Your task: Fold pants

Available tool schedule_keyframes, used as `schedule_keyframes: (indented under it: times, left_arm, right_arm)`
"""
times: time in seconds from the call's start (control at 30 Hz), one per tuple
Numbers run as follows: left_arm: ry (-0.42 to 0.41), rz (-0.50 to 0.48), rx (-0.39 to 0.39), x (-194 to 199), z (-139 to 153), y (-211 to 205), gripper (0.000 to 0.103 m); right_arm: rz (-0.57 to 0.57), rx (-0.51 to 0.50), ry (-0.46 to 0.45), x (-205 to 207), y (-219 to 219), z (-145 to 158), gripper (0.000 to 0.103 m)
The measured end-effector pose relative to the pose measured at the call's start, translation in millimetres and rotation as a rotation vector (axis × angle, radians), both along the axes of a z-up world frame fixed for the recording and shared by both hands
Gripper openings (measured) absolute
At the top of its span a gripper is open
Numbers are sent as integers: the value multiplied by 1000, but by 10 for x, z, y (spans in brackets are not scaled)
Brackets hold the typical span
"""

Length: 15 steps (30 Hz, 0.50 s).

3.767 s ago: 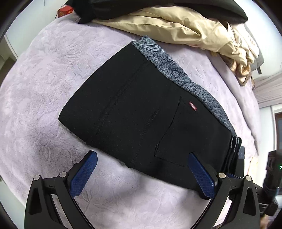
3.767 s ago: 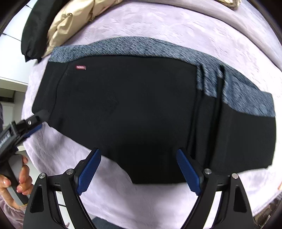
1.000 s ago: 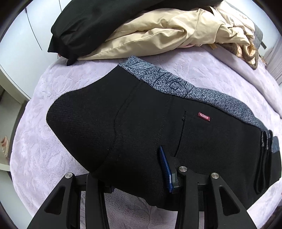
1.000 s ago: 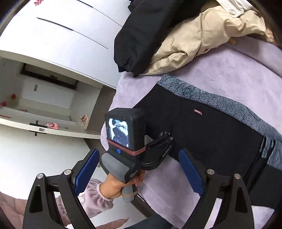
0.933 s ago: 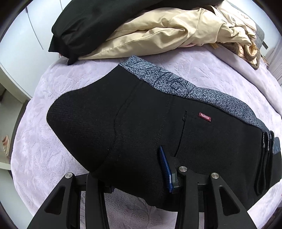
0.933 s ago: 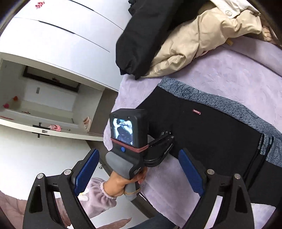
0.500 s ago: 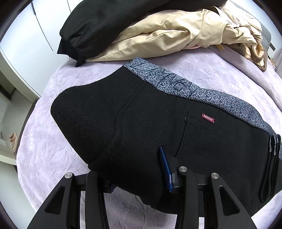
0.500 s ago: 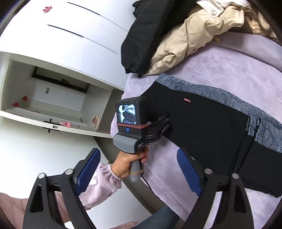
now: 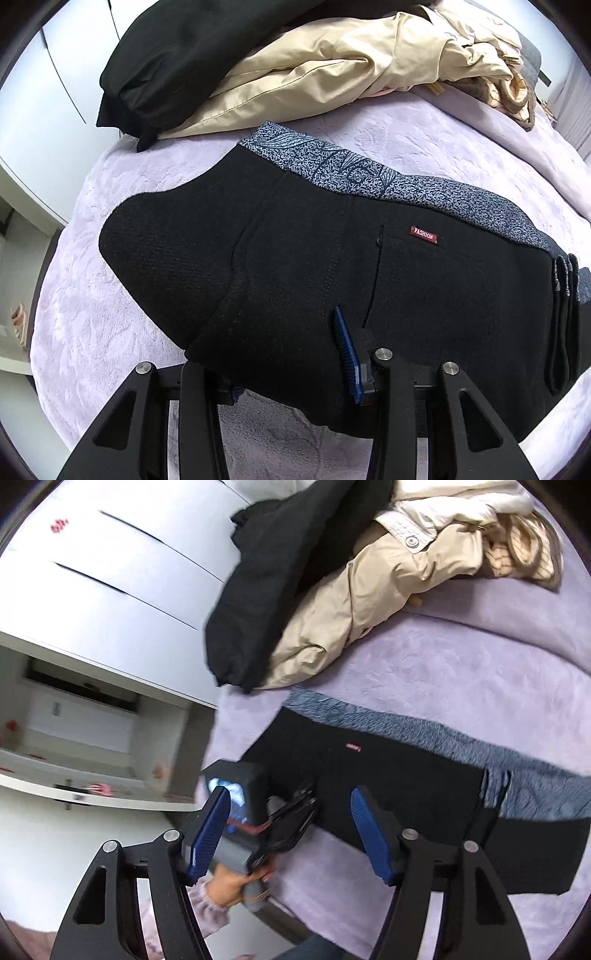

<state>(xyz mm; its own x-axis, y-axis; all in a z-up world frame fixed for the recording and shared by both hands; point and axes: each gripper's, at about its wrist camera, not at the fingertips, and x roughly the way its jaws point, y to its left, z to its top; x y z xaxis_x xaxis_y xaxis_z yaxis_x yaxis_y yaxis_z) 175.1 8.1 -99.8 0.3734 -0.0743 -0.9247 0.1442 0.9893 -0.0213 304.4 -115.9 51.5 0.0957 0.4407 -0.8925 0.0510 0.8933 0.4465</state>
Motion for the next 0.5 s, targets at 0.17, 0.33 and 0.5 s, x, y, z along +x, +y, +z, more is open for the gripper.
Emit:
schedule_keyframes:
  times: [0.17,0.33,0.5]
  left_arm:
    - [-4,23,-44,-31,-4,90,43]
    - [-72,-24,14,-137,33,12,43]
    - [-138,-108,118,-244,59,-130,43]
  right_arm:
    - [103,-112,172,455,579,-614,72]
    - [314,-175,307,927,1289,-1115,80]
    - [473,-258,458,1108,1857,-1544,80]
